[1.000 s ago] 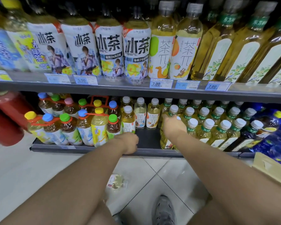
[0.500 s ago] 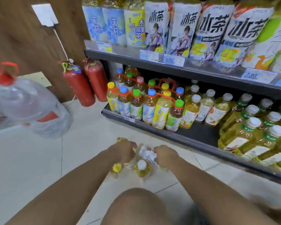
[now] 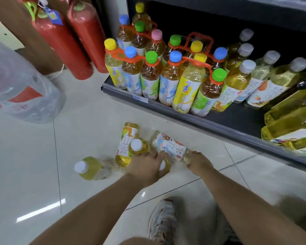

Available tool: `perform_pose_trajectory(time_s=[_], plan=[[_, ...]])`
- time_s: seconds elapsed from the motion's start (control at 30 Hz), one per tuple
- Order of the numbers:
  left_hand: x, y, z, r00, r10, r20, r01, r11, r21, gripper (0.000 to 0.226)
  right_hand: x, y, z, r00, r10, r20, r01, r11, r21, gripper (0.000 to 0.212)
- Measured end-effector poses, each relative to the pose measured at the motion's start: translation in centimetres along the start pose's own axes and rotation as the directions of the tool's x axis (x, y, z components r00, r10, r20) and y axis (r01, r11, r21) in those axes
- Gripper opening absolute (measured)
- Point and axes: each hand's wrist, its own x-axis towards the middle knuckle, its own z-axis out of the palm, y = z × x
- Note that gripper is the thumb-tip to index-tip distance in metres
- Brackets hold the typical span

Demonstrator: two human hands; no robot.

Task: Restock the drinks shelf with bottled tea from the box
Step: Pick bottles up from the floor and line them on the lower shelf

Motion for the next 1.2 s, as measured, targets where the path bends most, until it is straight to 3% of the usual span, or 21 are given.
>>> perform_pose_trajectory(time_s=[0.13,0.2,0.27,0.33,0.4,0.5,0.63,0.7,0.77,0.83,1.0,1.2], plan=[[0.7,-0.4,1.0,0.979,0.132,-0.157,-0.133,0.991,0.000,0.057,2.1,1.3,0.6,0.993,-0.091,0.080,0.084,0.993,0.087,0.059],[1.0,-0.8,1.1,0.976,0.161,-0.150,-0.160,0.987,0.020,0.056,2.7,2.1,1.4,0.993,-0.065,0.100,0.034,0.957,0.287,0.055],[1.1,-0.7,0.9,0.977,0.178,-0.119,-0.176,0.984,0.032,0.056,2.4,2.7,2.0,0.985,-0.053,0.166,-0.067,0.768,0.638,0.035],[1.4,-0.1,0.2,0.990,0.129,-0.057,-0.128,0.992,0.021,0.055,1.3,2.9,2.0,0.971,-0.055,0.232,-0.159,0.573,0.804,0.023],[2.1,0.3,-0.6,0.999,0.043,0.019,-0.042,0.999,-0.019,0.055,0.6,3.0,1.6,0.975,-0.062,0.215,-0.145,0.556,0.819,0.026],[2.8,0.8,-2.1,0.998,0.021,0.059,-0.018,0.998,-0.052,0.052,0.0,2.7,-0.1,0.992,-0.011,0.122,-0.089,0.623,0.777,0.036],[2.8,1.5,-5.2,0.994,0.111,0.021,-0.109,0.992,-0.057,0.044,-1.8,1.5,-5.5,0.985,-0.050,-0.168,0.131,0.846,0.518,0.039],[2.9,2.3,-7.8,0.986,0.164,0.009,-0.163,0.985,-0.057,0.043,-3.4,0.7,-8.6,0.947,-0.156,-0.280,0.243,0.918,0.313,0.040],[2.9,3.2,-10.5,0.978,0.206,0.003,-0.206,0.977,-0.054,0.037,-5.5,0.3,-11.4,0.909,-0.306,-0.283,0.342,0.936,0.086,0.035],[2.9,4.4,-13.1,0.972,0.232,-0.018,-0.233,0.971,-0.045,0.034,-7.8,0.8,-14.2,0.895,-0.363,-0.261,0.358,0.931,-0.067,0.033],[3.9,7.9,-19.2,0.956,0.288,-0.059,-0.289,0.957,-0.009,0.042,-13.7,6.4,-20.8,0.890,-0.276,-0.362,0.271,0.960,-0.066,0.034],[7.1,13.3,-24.3,0.949,0.302,-0.091,-0.298,0.953,0.051,0.035,-17.7,11.1,-27.2,0.843,-0.237,-0.483,0.239,0.969,-0.059,0.039]])
